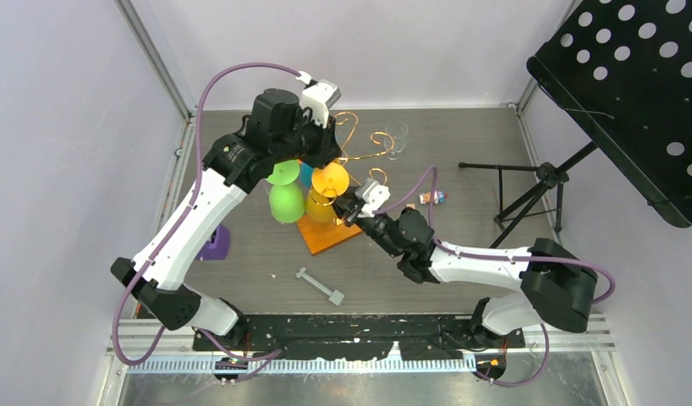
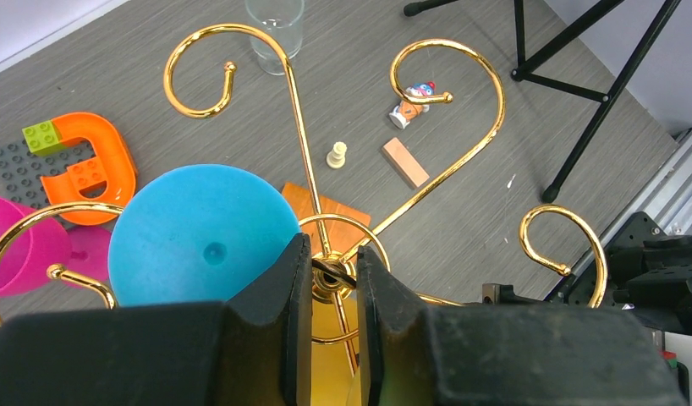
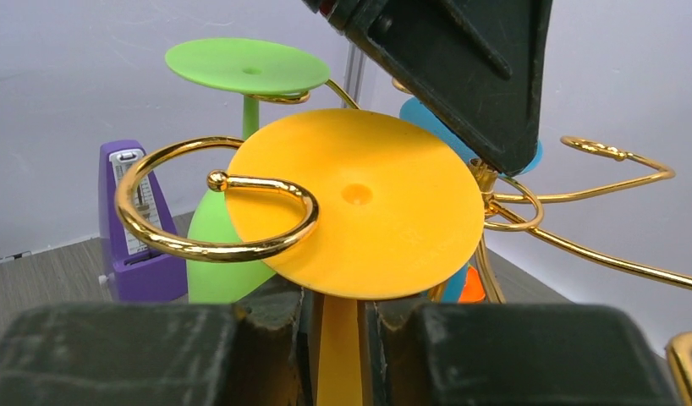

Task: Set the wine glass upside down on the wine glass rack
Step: Turn the wine glass upside down at the wine rack.

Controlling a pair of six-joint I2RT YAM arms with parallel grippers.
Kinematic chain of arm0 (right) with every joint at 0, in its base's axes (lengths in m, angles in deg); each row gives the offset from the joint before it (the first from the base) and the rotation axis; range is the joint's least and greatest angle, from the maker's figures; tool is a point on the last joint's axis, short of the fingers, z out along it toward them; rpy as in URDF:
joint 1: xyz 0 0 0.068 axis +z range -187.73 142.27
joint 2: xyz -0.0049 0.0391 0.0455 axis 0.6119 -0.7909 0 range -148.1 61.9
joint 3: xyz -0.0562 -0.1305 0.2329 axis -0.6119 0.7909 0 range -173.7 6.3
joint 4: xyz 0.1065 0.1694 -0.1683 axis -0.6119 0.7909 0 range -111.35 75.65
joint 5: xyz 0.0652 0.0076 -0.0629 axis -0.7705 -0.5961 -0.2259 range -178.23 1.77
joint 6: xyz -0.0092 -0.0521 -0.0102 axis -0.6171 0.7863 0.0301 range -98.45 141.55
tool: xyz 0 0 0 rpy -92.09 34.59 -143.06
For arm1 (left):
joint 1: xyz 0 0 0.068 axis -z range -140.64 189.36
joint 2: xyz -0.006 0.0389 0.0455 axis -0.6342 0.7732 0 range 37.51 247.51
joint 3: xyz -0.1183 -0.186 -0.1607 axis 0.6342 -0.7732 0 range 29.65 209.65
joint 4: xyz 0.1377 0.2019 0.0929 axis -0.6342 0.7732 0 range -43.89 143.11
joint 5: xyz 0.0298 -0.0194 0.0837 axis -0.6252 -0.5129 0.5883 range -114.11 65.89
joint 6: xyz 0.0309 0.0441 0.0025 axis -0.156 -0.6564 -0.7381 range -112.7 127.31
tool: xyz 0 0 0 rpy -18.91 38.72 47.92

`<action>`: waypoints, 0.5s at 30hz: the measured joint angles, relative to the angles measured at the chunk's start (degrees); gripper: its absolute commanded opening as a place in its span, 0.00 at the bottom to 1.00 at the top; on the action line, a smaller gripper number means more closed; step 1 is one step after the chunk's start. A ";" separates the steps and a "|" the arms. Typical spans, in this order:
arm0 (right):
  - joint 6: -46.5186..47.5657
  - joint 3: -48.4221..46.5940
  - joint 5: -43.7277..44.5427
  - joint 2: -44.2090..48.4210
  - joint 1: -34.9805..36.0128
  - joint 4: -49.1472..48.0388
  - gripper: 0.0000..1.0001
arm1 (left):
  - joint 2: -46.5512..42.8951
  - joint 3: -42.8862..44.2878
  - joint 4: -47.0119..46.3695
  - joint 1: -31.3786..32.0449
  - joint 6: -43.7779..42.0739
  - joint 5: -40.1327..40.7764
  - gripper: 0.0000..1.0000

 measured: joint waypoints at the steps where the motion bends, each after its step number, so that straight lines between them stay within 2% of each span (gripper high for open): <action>1: -0.04 0.00 0.02 0.44 0.00 1.07 0.06 | 0.00 0.00 0.02 -0.04 0.00 -0.04 0.19; 15: -2.19 -0.11 4.57 4.26 0.92 9.49 0.05 | 0.02 0.13 0.22 -0.04 0.02 -0.70 0.18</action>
